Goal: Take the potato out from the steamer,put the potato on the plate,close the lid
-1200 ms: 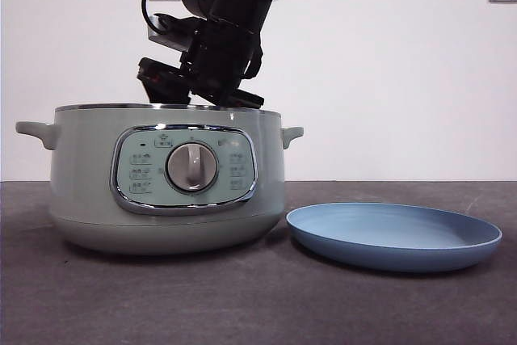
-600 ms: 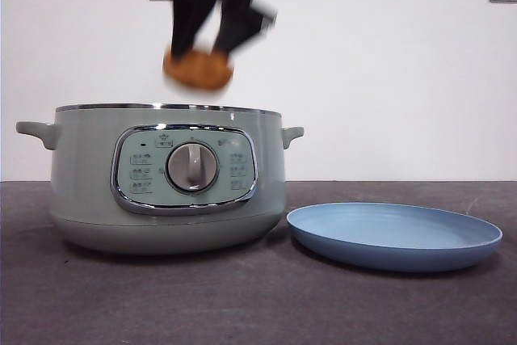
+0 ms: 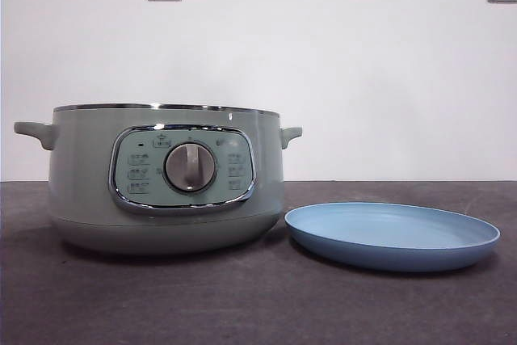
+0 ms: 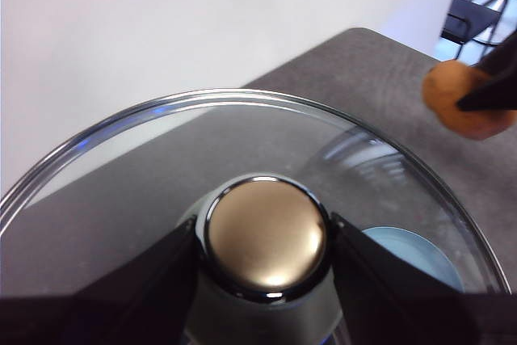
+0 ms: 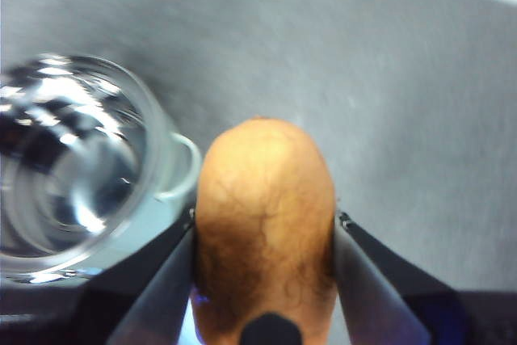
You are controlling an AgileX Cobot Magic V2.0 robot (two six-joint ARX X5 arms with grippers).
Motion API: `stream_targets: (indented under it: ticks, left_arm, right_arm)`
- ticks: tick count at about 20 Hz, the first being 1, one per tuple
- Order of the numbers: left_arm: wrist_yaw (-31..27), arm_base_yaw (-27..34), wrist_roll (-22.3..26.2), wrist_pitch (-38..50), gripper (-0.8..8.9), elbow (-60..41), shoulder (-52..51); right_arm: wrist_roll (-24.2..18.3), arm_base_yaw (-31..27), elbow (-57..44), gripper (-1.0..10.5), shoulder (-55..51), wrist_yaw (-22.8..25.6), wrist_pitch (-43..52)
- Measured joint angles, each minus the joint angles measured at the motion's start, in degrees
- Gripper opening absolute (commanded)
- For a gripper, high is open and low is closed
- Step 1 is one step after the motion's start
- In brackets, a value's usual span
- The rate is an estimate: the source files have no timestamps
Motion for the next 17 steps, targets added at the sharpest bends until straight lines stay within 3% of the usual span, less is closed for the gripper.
stream_targets:
  ticks: [7, 17]
  left_arm:
    - [1.1, 0.0, 0.0, 0.0, -0.08, 0.0, 0.5]
    - [1.1, 0.0, 0.0, 0.0, -0.08, 0.0, 0.5]
  right_arm:
    - [0.8, 0.7, -14.1, -0.1, 5.1, -4.3, 1.0]
    - [3.1, 3.5, -52.7, -0.1, 5.9, -6.0, 32.3]
